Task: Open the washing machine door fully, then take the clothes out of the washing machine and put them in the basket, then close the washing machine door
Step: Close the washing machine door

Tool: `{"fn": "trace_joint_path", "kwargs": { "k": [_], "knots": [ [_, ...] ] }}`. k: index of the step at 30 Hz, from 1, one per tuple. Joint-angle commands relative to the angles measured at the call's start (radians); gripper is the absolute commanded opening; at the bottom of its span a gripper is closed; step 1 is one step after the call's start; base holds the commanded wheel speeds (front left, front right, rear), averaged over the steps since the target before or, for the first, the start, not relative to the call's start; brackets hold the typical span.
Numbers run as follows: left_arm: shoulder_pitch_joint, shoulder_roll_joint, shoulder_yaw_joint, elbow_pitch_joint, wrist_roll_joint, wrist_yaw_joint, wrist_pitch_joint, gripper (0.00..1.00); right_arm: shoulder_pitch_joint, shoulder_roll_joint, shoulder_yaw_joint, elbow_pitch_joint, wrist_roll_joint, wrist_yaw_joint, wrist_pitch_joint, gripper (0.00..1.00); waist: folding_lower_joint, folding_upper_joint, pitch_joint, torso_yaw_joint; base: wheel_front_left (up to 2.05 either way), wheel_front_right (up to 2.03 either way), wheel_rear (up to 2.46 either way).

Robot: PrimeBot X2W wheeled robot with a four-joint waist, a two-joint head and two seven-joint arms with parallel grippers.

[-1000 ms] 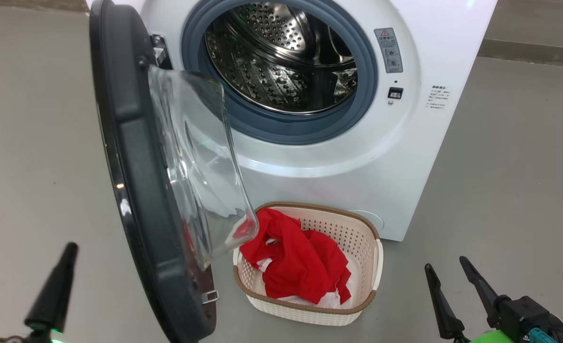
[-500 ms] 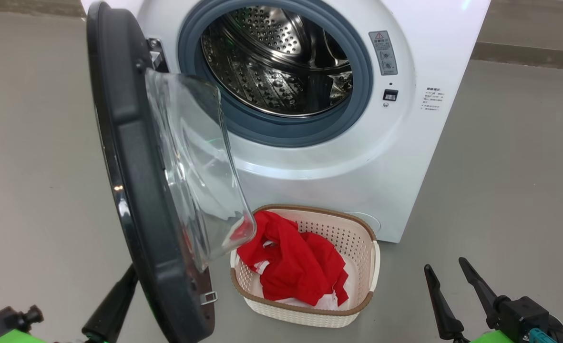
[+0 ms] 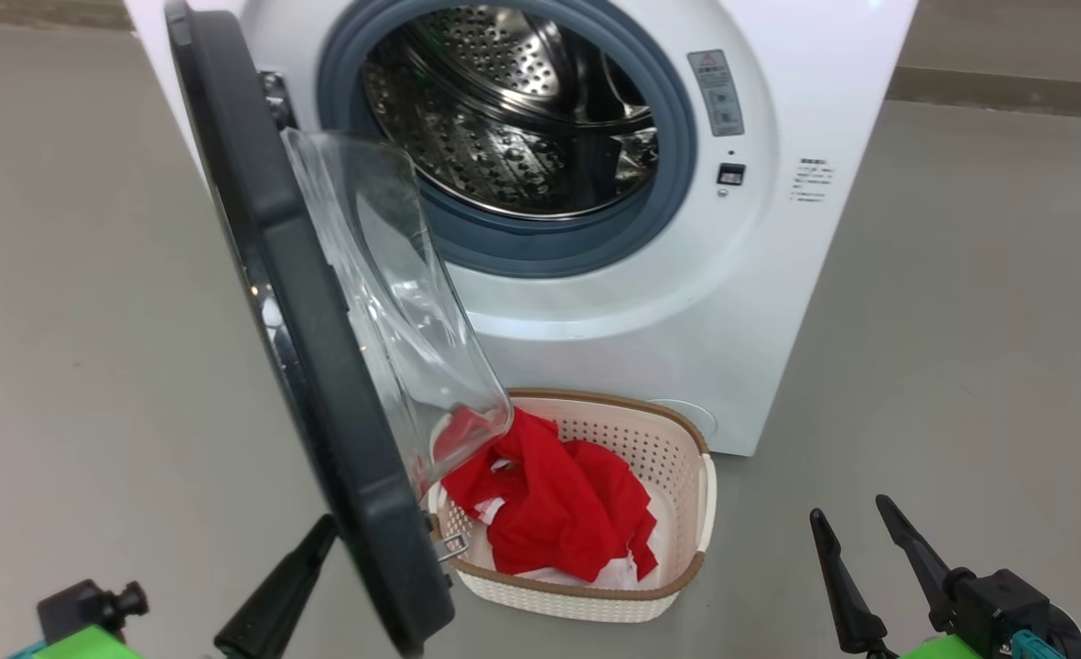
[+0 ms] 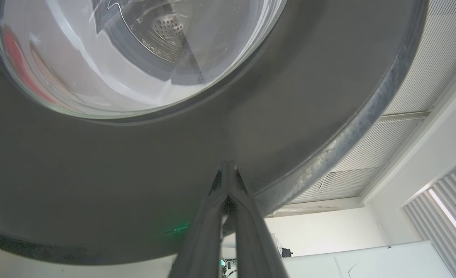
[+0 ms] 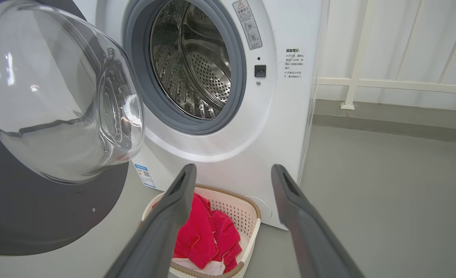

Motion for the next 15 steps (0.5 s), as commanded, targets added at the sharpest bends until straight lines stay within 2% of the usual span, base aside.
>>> {"fn": "trace_joint_path", "kwargs": {
  "k": [1,8,15],
  "knots": [
    [-0.029,0.001,0.014,-0.021,-0.007,-0.016,0.012,0.0,-0.045,-0.012,0.028,-0.022,-0.004,0.006,-0.013,1.0,0.0,0.0,0.005,-0.017,0.0,0.0,0.0],
    [-0.066,-0.008,-0.013,0.004,-0.012,-0.029,0.015,0.0,-0.055,-0.012,0.025,-0.024,-0.003,0.006,-0.014,1.0,0.0,0.0,0.028,-0.061,0.0,0.0,0.0],
    [-0.169,-0.019,-0.054,0.087,-0.019,-0.057,0.007,0.0,-0.073,-0.012,0.02,-0.028,-0.009,0.006,-0.015,1.0,0.0,0.0,0.068,-0.123,0.0,0.0,0.0]
  ]
}}
